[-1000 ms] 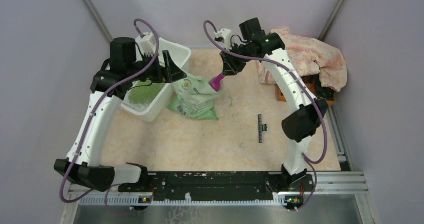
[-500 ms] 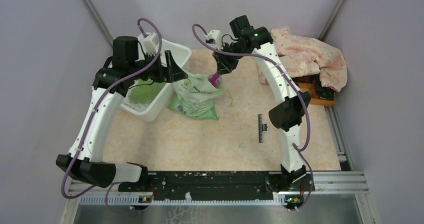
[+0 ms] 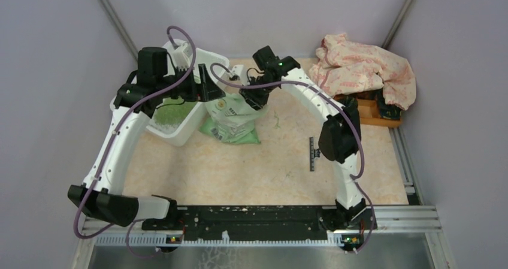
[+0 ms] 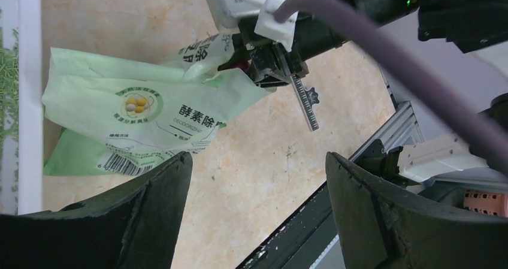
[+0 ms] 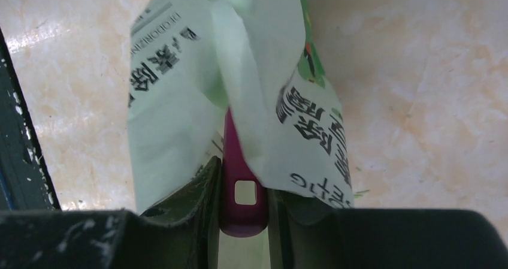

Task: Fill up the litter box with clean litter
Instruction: 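Scoop the cat litter from the cat litter bag.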

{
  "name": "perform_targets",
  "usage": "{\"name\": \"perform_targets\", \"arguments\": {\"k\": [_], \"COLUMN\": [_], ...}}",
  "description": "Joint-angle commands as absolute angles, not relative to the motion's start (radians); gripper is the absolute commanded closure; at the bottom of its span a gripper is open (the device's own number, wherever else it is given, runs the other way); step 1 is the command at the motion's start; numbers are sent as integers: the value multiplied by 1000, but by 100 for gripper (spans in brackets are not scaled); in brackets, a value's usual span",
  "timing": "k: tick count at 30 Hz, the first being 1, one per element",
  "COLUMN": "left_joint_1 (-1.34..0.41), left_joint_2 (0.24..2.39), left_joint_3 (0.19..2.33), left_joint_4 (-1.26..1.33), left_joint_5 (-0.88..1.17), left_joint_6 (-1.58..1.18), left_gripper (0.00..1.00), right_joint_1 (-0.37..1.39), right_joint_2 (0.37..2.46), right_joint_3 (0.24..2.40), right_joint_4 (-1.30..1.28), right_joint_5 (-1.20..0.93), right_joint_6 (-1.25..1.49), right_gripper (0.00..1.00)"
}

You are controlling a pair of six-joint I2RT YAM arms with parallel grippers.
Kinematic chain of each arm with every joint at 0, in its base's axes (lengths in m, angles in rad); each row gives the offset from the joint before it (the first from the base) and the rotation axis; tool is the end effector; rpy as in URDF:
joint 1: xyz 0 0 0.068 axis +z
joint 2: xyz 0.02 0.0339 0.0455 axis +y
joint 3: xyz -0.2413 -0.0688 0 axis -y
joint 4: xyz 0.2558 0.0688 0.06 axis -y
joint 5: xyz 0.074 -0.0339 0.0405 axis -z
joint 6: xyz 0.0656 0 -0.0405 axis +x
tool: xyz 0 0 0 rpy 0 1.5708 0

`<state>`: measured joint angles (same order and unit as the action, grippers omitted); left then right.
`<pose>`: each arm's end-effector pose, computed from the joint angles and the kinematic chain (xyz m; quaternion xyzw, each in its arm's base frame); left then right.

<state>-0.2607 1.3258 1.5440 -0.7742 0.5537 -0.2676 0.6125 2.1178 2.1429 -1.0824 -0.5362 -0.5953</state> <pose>0.2892 -0.1128 0.3930 0.1299 0.8412 -0.3526 0.3888 0.3602 0.2941 0.2724 -0.5850 0.7295 0.2583 0.2427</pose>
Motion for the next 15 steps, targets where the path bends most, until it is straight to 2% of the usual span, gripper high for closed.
{"name": "perform_targets", "arguments": {"k": [1, 8, 15], "left_joint_1": [-249, -247, -247], "left_joint_2": [1275, 1231, 1193], "left_joint_3": [1518, 1467, 1450], "left_joint_4": [-730, -702, -697], "left_joint_5": [565, 570, 563], "left_joint_6": [-253, -271, -284], "left_gripper": [13, 13, 13], "right_joint_1": [647, 640, 638], "right_joint_2": [1955, 1714, 1490], "right_joint_3": [1846, 1439, 1224], "right_joint_4": [-869, -464, -155], "right_joint_5": [-598, -555, -489], "right_joint_6": [-534, -435, -333], "right_gripper": [100, 100, 100]}}
